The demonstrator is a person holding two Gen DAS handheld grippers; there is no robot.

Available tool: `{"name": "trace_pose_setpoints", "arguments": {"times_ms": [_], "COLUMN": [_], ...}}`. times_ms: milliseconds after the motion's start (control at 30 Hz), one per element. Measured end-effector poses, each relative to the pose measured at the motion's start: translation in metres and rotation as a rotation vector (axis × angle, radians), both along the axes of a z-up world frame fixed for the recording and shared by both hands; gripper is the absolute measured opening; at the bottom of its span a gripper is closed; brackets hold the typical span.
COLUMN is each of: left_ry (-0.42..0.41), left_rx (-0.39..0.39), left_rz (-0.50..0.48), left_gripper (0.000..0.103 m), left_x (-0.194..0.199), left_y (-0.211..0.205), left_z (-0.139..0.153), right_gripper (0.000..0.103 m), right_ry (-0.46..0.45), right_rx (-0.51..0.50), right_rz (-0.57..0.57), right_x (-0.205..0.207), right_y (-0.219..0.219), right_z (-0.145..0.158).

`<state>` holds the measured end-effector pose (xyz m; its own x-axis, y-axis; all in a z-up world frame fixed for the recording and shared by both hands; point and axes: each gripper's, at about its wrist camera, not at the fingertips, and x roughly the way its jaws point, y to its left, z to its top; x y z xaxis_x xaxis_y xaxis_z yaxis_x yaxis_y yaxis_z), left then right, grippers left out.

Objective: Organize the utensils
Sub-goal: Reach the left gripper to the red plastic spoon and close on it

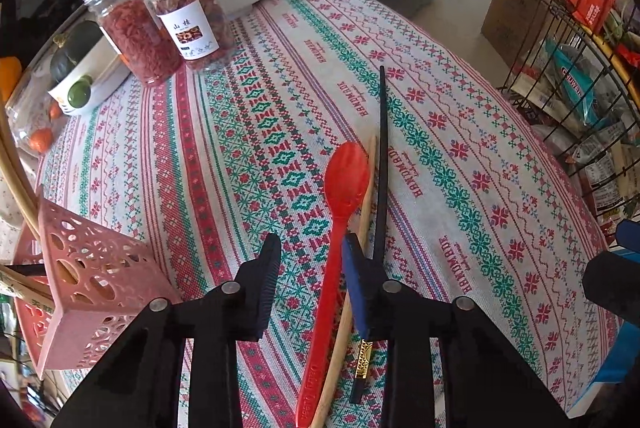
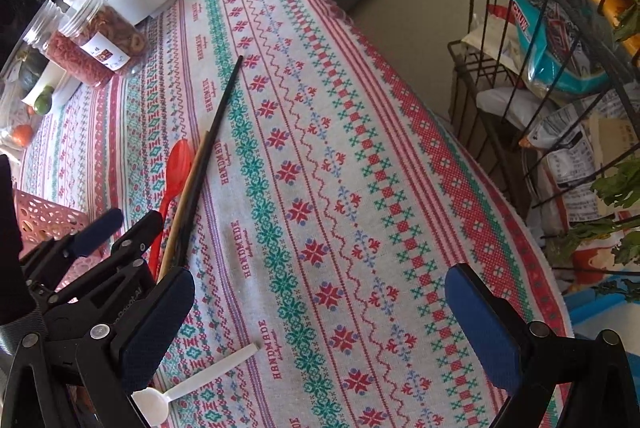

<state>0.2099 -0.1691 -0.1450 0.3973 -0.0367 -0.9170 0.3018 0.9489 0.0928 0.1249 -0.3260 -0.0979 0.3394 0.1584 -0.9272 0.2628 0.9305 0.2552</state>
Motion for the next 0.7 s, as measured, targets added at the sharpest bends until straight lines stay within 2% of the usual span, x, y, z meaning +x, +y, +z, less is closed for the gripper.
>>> {"name": "trace_pose_setpoints", "arguments": {"times_ms": [133, 267, 367, 433, 567, 700], "left_ry": [0.064, 0.097, 0.119, 0.13, 0.07, -0.045], "left_rx": [-0.048, -0.036, -0.06, -0.072, -0.12, -0.157], "left_rz": [0.017, 0.032, 0.055, 0.068, 0.042, -0.018], "left_gripper": [0.018, 0.017, 0.016, 0.009, 0.008, 0.008], "left_x": [0.012, 0.022, 0.03, 0.033, 0.021, -0.014], "left_y": [0.0, -0.002, 0.001, 0.003, 0.01, 0.019], "left_z": [-0.006, -0.013, -0.013, -0.013, 0.006, 0.044], "right_gripper": [0.103, 0.103, 0.103, 0.103, 0.103, 0.103], "right_ry": [0.001, 0.006, 0.009, 0.015, 0.037, 0.047], "right_rx": [0.011, 0.021, 0.026, 0.031, 0.058, 0.076], "right_rz": [-0.004, -0.007, -0.009, -0.01, -0.001, 0.005], "right_x": [0.0, 0.0, 0.0, 0.0, -0.001, -0.006], "right_y": [0.0, -0.001, -0.001, 0.0, 0.003, 0.006], "right_z": [0.0, -0.001, -0.001, -0.002, -0.005, -0.006]}}
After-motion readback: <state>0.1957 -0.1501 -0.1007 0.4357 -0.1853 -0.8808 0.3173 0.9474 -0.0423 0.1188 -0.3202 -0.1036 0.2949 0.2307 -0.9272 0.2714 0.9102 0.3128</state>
